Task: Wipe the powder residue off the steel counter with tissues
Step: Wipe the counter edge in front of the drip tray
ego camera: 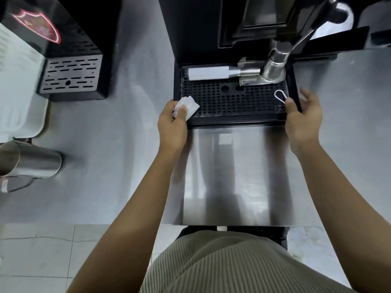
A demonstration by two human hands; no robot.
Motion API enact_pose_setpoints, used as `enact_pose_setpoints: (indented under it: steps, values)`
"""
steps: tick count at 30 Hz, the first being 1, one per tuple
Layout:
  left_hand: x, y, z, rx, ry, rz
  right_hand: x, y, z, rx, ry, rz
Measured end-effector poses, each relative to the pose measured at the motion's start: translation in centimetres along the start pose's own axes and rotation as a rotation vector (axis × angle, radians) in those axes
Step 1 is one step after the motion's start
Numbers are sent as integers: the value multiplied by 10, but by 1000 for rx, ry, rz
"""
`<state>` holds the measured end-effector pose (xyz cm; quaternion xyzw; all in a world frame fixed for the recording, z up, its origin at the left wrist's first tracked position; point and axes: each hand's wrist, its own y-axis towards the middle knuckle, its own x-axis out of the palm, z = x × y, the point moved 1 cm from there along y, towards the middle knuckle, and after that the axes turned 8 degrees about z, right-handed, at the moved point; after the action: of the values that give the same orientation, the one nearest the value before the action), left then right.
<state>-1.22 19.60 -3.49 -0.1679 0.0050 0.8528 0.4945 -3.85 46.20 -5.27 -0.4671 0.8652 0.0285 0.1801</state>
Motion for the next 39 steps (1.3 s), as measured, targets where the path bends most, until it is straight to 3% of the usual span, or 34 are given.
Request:
enact_pose_setpoints:
  steps: [15,32,39]
  values:
    - [6,-4,2,-39,-6,111,-2,-4,-12,126,211,-31]
    - [-78,-29,-15,-129,-58,372,51,-34,-44,112,166,-337]
    - [-124,-69,-37,-212,-100,578,96,-67,-59,37,73,-559]
